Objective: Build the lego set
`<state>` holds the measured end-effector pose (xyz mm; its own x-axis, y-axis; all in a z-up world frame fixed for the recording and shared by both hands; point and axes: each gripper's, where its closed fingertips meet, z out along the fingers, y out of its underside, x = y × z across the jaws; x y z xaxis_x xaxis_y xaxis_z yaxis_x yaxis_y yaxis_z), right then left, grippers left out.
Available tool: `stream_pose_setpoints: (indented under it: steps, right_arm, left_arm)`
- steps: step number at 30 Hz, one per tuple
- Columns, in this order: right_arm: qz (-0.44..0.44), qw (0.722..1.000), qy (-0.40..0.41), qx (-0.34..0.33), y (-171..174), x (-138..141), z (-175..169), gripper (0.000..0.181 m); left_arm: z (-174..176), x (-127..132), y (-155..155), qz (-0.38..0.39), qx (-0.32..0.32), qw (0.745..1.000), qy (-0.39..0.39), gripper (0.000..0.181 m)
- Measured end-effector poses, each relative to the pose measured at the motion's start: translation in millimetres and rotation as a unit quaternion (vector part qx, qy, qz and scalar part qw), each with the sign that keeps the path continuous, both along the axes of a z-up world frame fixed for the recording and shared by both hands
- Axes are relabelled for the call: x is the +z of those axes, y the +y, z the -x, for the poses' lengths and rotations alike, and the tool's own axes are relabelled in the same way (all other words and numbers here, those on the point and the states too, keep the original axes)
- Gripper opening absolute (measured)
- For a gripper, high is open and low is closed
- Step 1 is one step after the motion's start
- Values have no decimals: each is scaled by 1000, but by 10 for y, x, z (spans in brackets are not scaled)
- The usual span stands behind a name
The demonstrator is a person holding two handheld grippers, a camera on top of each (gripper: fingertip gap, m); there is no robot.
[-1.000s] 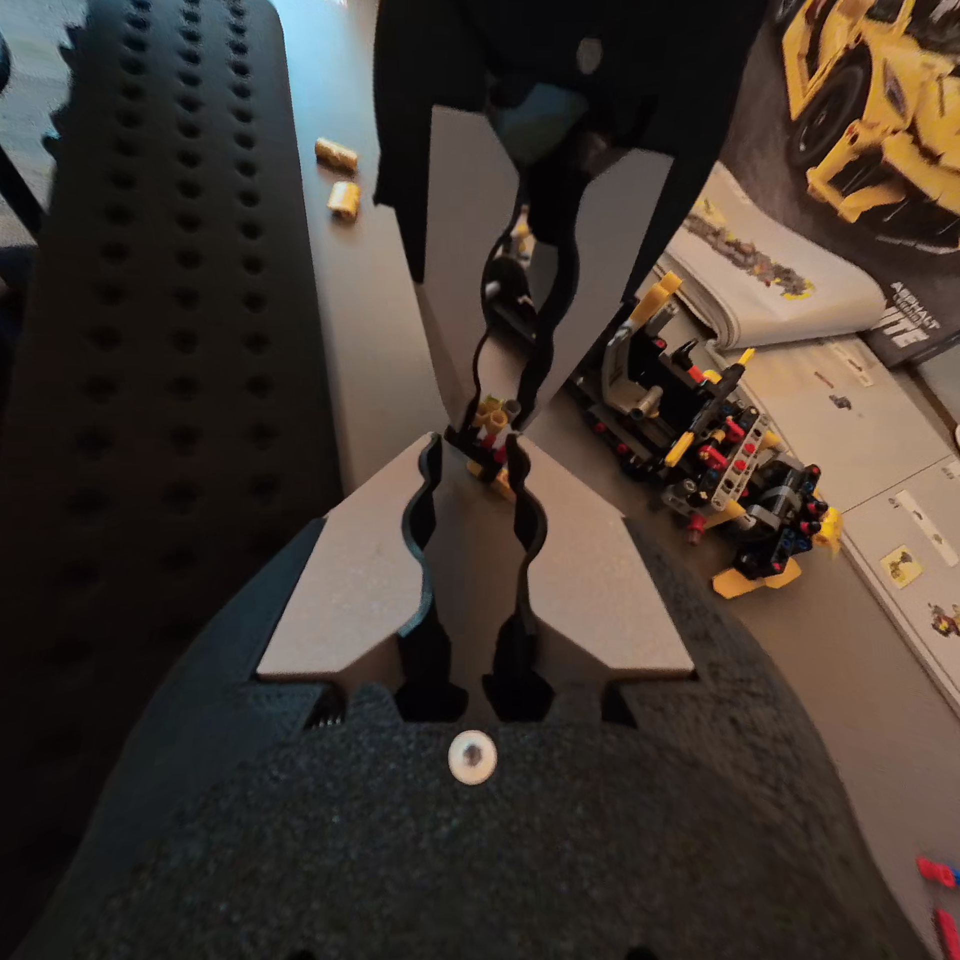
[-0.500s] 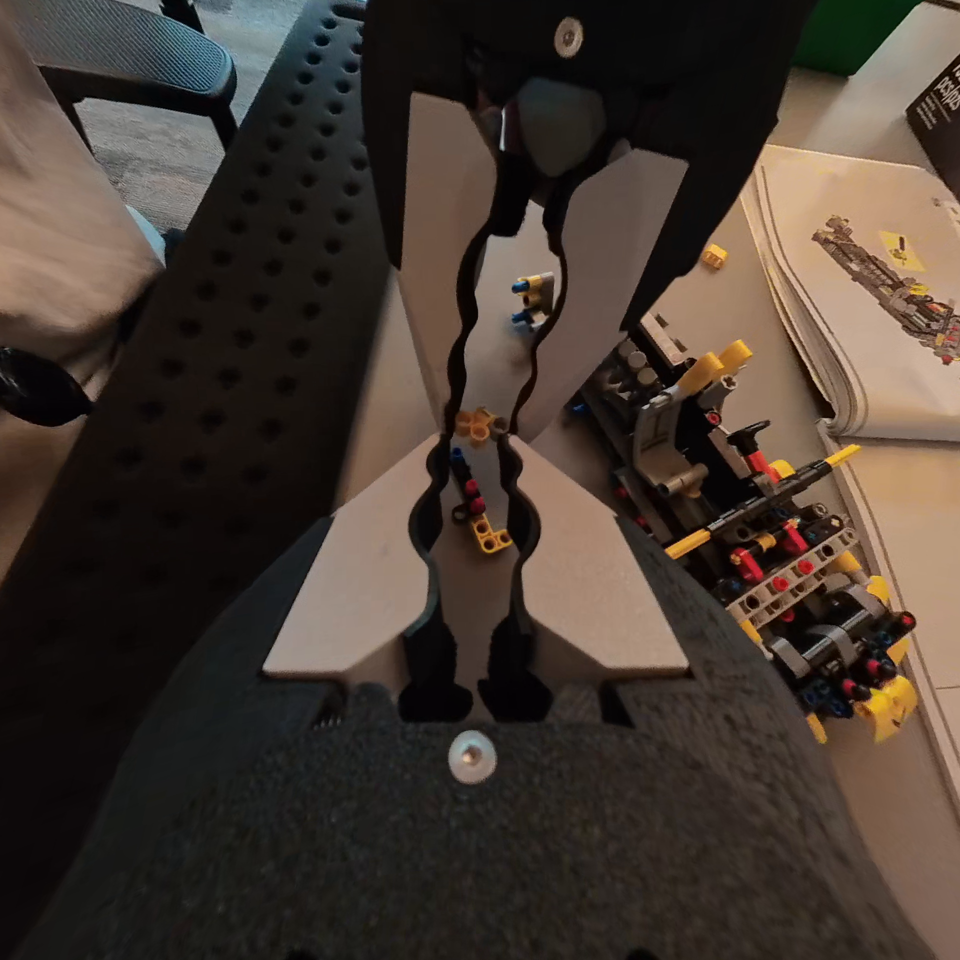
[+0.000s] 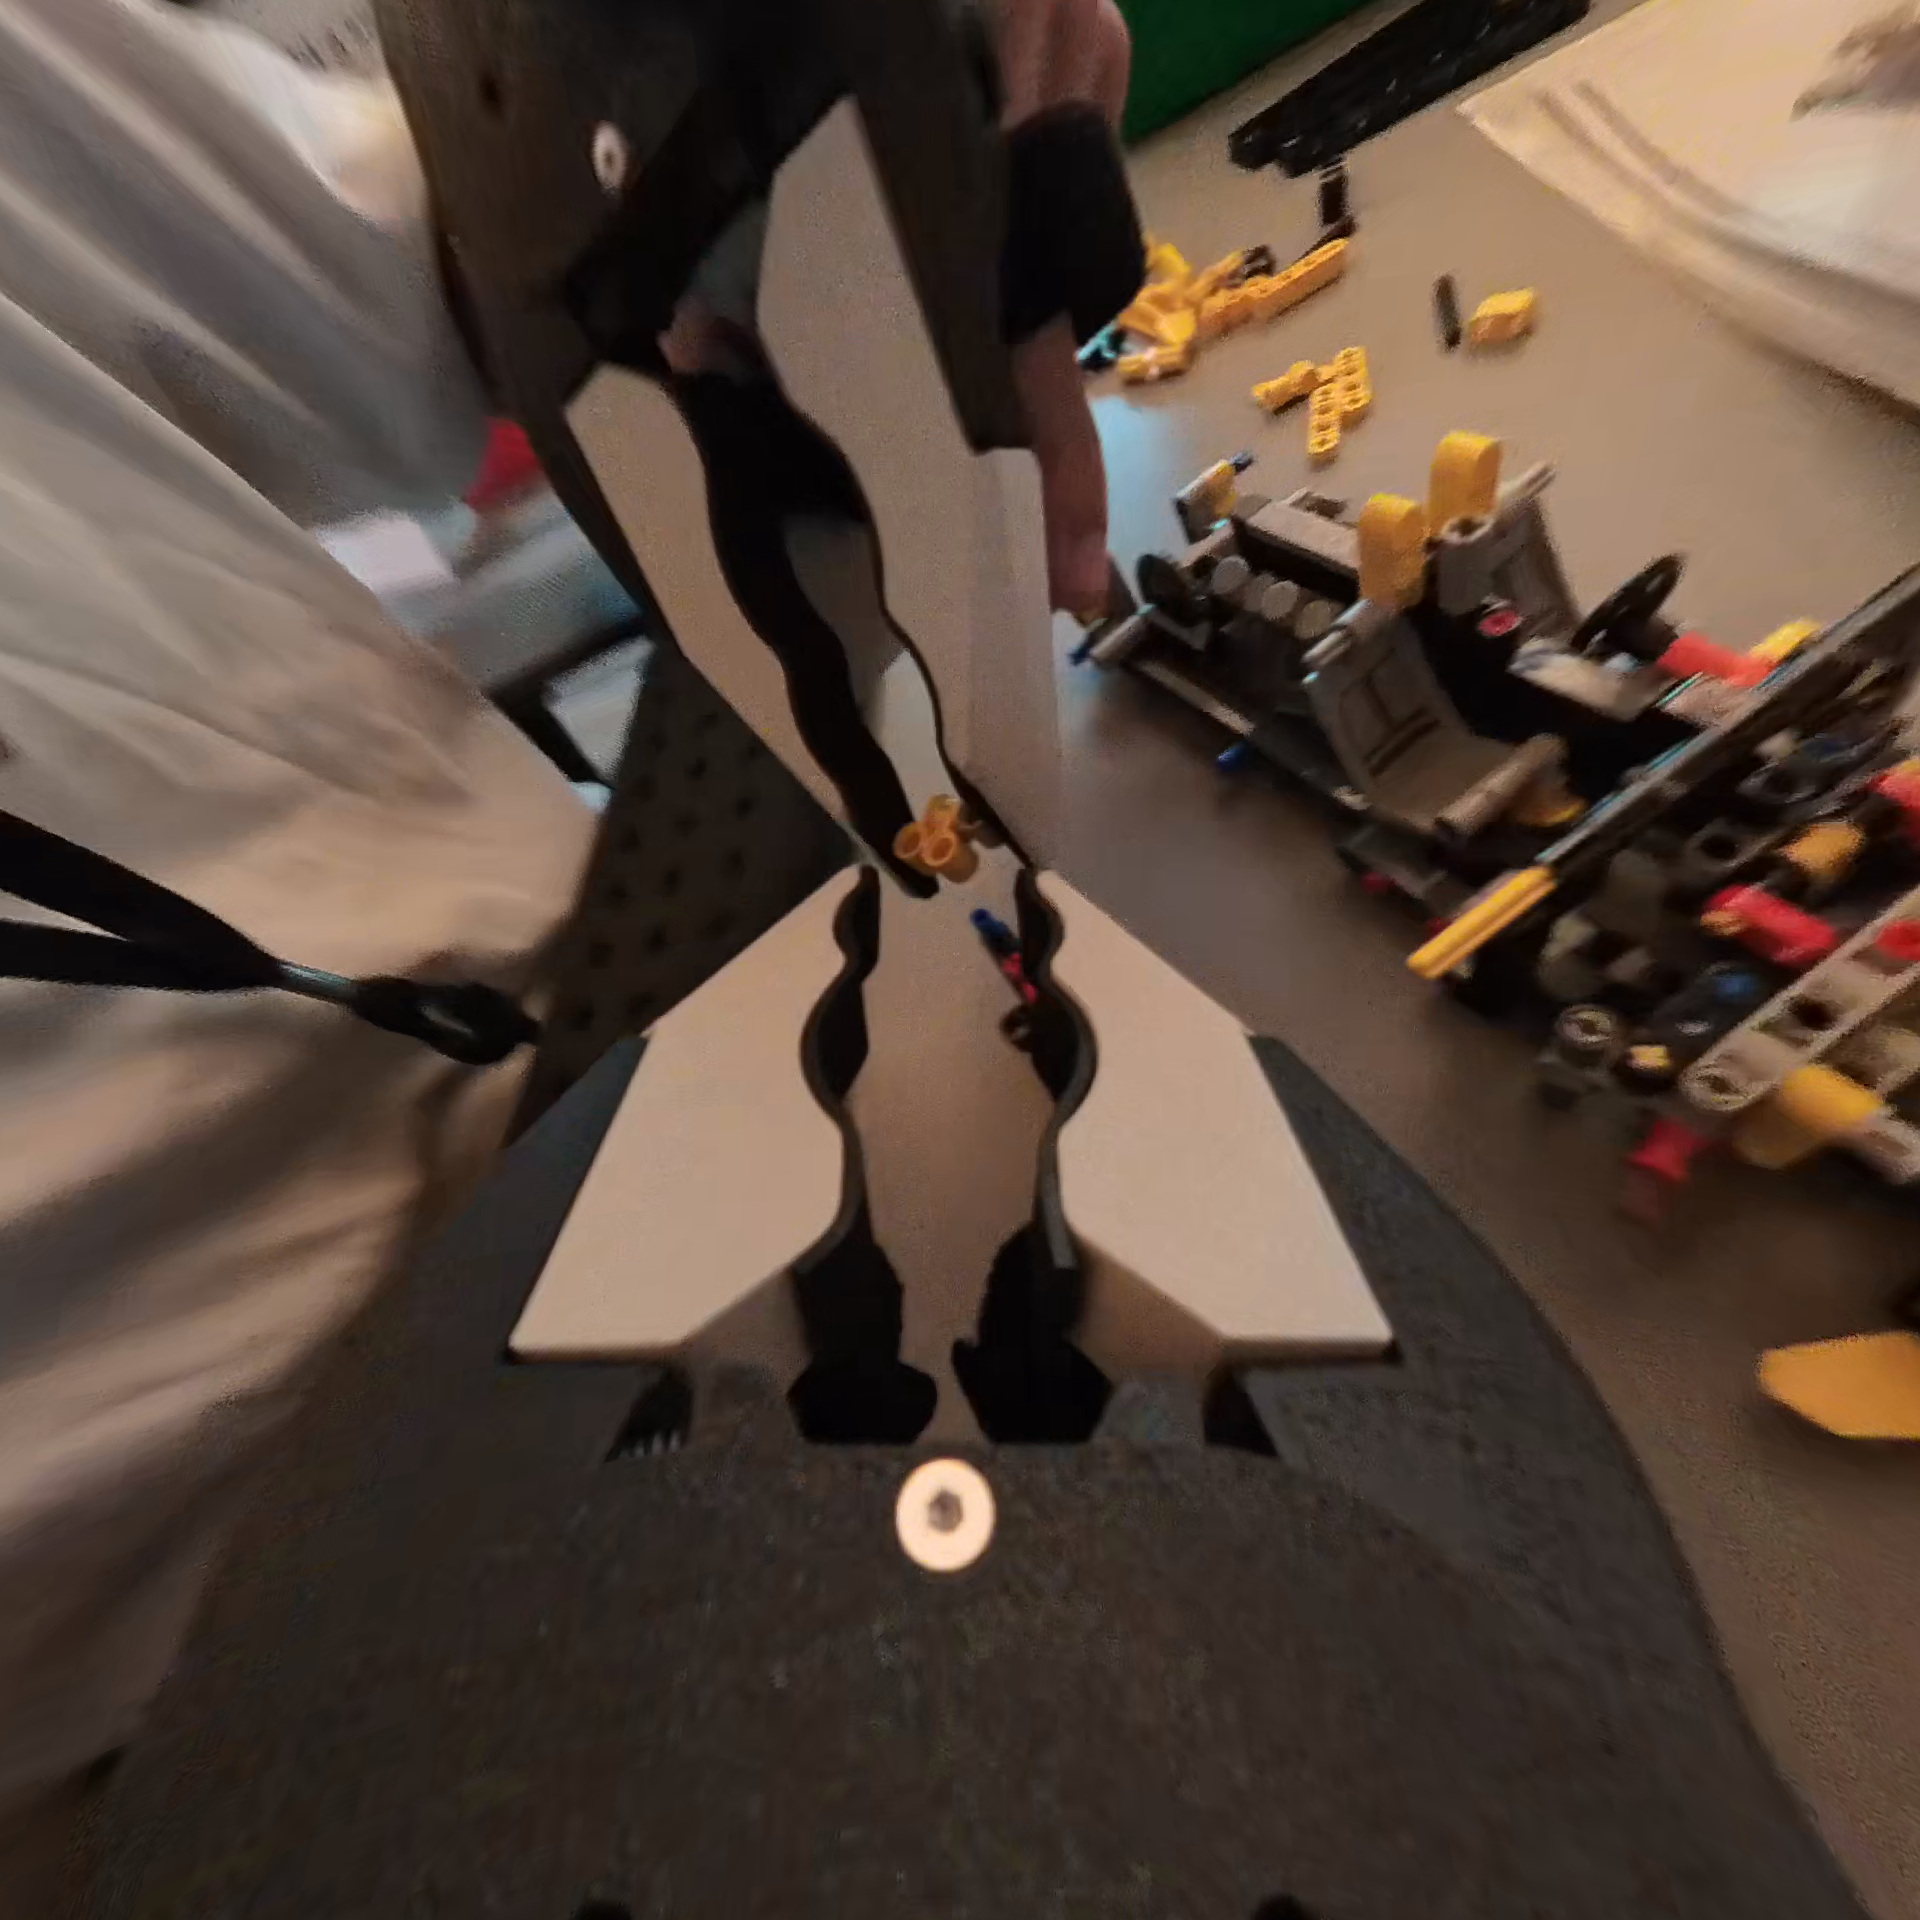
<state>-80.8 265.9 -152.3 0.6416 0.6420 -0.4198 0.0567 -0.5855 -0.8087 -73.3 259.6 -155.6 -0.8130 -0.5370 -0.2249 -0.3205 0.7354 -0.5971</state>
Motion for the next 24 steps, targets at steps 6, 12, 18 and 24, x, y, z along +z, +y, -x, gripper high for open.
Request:
stream_pose_setpoints:
  steps: [6, 12, 18, 24]
  right_arm:
    - [68, 987, 145, 17, -62, 115, 90, 19]
    - [111, 971, 213, -2, -15, 139, 66, 9]
    - [133, 949, 277, -78, 108, 144, -61, 7]
    - [126, 938, 300, -121, 156, 169, -92, 7]
  left_arm:
    - [29, 59, -36, -43, -40, 996, -60, 23]
    - [6, 86, -24, -95, -38, 991, -90, 23]
    - [-123, 103, 127, -83, 60, 988, -120, 24]
    - [-128, 127, 126, 47, 216, 963, -152, 26]
